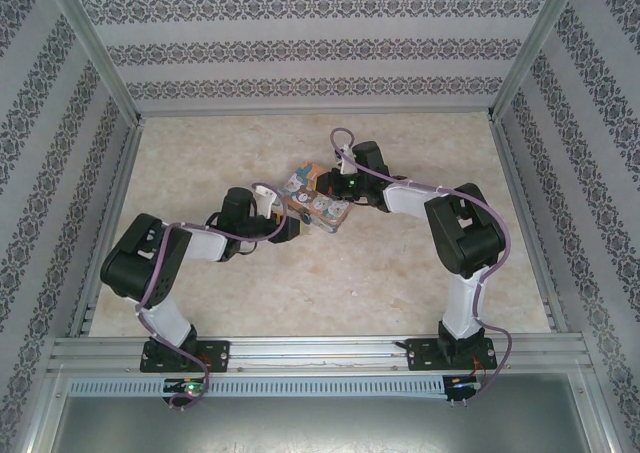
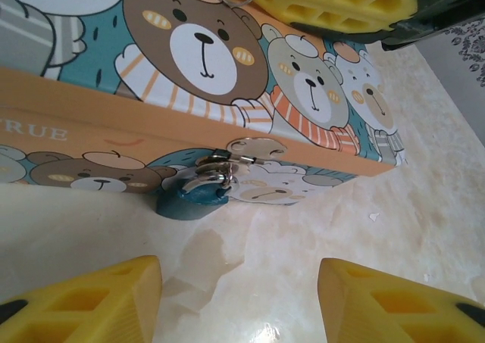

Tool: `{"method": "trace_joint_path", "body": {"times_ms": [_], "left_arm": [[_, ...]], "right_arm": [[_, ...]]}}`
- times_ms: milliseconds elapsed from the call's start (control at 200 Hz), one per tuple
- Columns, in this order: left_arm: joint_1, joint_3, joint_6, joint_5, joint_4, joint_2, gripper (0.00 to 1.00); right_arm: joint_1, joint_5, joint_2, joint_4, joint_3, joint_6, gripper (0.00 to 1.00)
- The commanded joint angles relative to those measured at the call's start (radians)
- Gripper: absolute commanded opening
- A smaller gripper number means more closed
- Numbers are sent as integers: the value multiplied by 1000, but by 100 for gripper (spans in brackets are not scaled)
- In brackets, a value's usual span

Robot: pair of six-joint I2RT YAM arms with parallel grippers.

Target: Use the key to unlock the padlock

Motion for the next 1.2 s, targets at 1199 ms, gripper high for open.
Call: {"method": "trace_joint_path", "body": {"times_ms": [1199], "left_arm": [[-87,162,66,10,37,217,54]], "right_arm": [[16,33,25,-150,-35,-12,0]]}}
